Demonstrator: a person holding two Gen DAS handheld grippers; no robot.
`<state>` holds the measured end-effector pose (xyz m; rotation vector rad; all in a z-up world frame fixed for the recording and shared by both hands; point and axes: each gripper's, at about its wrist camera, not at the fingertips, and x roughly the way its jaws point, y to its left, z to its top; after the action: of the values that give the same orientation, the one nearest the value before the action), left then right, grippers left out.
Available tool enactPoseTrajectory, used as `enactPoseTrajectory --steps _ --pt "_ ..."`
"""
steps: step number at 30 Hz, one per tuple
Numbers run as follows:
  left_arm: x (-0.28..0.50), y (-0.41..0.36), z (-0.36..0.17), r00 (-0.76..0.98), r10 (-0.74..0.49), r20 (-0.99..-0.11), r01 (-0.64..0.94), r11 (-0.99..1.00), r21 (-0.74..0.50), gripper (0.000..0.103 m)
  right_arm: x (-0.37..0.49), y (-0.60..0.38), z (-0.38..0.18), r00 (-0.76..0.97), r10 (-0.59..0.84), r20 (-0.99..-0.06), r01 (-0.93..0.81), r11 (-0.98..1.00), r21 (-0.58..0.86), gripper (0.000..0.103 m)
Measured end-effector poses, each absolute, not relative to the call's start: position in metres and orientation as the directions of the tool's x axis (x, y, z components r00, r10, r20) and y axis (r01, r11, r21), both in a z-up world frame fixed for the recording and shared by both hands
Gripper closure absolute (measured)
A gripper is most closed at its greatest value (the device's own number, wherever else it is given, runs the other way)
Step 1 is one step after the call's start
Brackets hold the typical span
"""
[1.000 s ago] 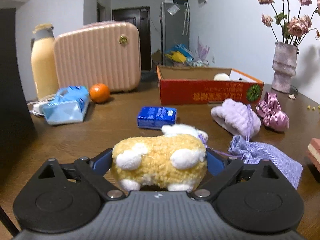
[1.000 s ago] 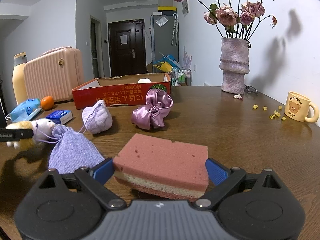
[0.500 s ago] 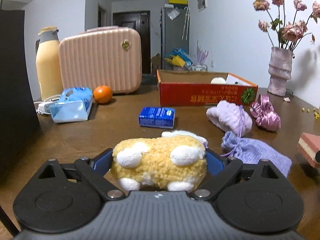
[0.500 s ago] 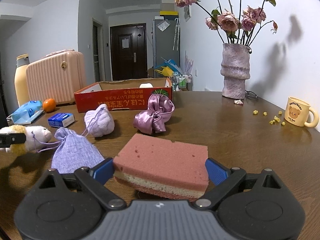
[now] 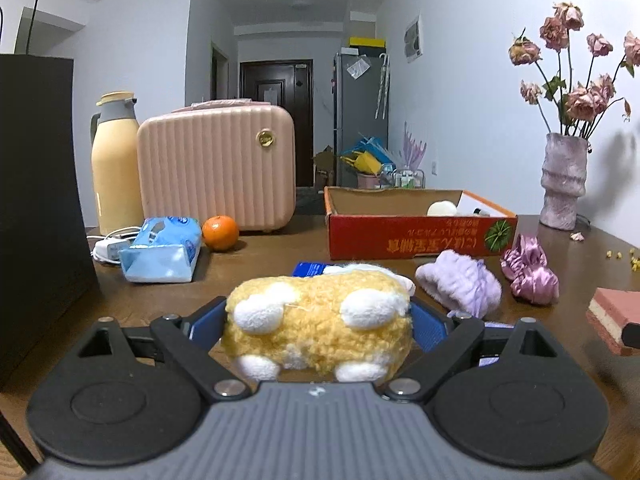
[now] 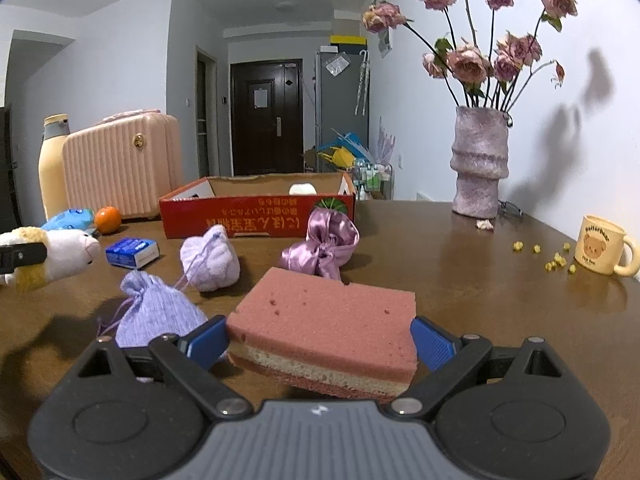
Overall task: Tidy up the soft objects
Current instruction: 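Carry the sheep plush with the left tool while the right tool carries the pink sponge to the box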
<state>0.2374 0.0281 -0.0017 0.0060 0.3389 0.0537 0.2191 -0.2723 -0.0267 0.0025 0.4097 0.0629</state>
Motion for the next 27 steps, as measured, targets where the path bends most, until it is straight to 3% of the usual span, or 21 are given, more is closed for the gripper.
enactPoseTrajectory --steps 27 --pt "0.291 -0.007 0.046 0.976 -0.011 -0.217 -0.005 0.997 -0.072 0.009 0.279 -0.248 0.027 0.962 0.104 -0.252 -0.113 0.993 -0.024 0.006"
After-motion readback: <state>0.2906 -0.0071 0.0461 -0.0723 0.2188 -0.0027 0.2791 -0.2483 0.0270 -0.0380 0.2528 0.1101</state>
